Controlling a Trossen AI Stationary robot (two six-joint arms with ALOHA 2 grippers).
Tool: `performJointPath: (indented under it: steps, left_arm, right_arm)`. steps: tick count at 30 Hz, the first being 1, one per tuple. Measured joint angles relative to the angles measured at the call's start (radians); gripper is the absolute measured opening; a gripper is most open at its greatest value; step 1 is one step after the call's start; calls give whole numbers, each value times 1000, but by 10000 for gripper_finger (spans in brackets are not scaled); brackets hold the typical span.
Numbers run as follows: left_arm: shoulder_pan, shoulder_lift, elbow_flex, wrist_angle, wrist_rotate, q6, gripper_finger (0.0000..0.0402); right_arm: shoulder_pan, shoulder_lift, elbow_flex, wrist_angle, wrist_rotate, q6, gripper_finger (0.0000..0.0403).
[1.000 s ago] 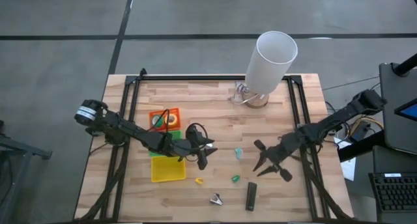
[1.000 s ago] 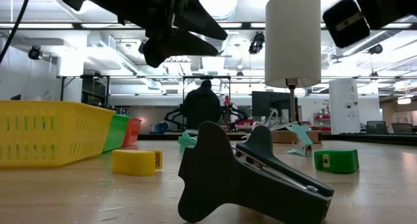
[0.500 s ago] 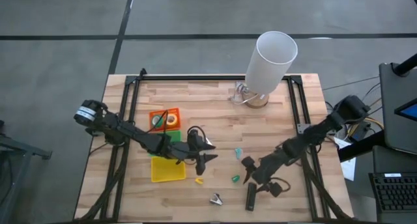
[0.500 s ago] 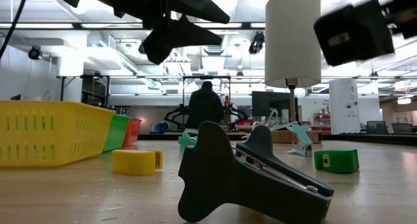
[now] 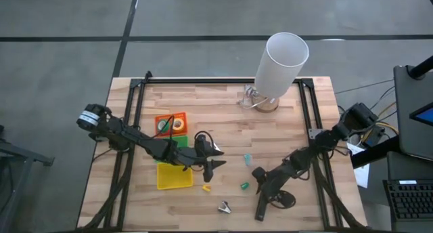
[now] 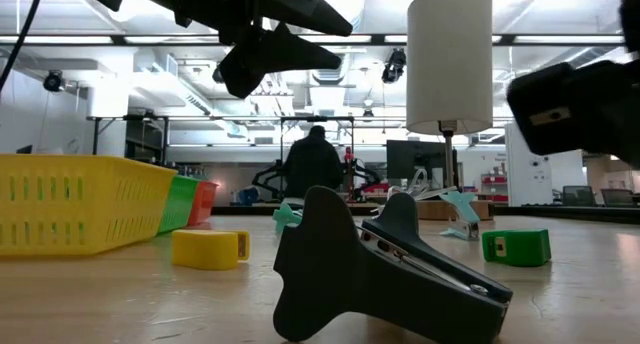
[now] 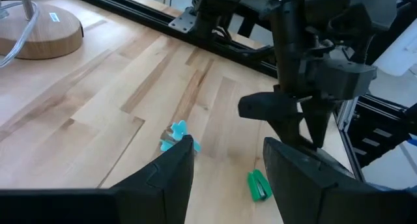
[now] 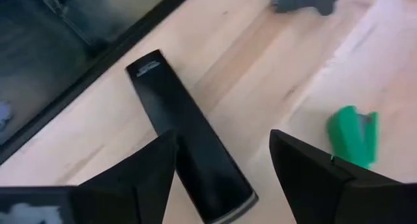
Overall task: Pick and place Stapler, Stapler remover, tape
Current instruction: Put the black stapler into the green basket
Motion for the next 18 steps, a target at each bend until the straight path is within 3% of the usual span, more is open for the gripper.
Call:
performJointPath:
  steps: [18]
  left_arm:
    - [1,0,0,0,0,2,186]
  right_arm:
    - [64,-98,-1,-10,10,32,230]
